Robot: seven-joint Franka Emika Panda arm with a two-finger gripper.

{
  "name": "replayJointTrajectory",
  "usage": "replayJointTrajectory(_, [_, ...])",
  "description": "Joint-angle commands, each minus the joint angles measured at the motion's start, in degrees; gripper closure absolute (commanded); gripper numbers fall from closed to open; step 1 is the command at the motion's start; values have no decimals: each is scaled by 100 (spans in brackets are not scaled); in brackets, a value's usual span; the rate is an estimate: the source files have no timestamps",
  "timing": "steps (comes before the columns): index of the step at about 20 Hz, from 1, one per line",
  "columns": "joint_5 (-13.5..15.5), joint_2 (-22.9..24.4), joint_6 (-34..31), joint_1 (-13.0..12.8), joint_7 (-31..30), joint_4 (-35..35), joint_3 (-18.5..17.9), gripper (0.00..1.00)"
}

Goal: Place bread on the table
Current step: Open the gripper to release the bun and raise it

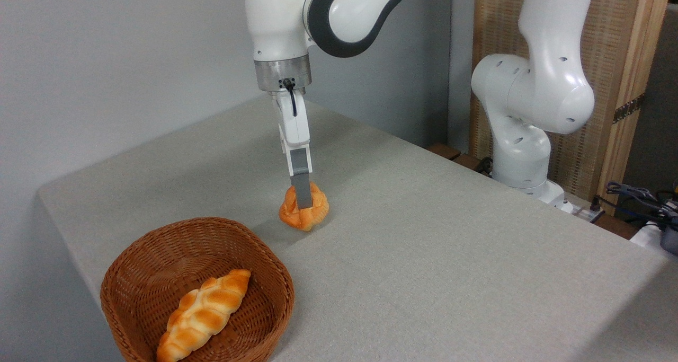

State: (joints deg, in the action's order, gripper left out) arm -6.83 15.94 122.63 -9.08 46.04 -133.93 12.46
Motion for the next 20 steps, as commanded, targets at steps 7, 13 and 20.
replayJointTrajectory(7, [41,-20,95,-32,-69,16,-42,0])
replayJointTrajectory(13, [41,-38,86,-32,-78,42,-42,0])
replayJointTrajectory(20, [331,-73,7,29,-736,568,-121,0])
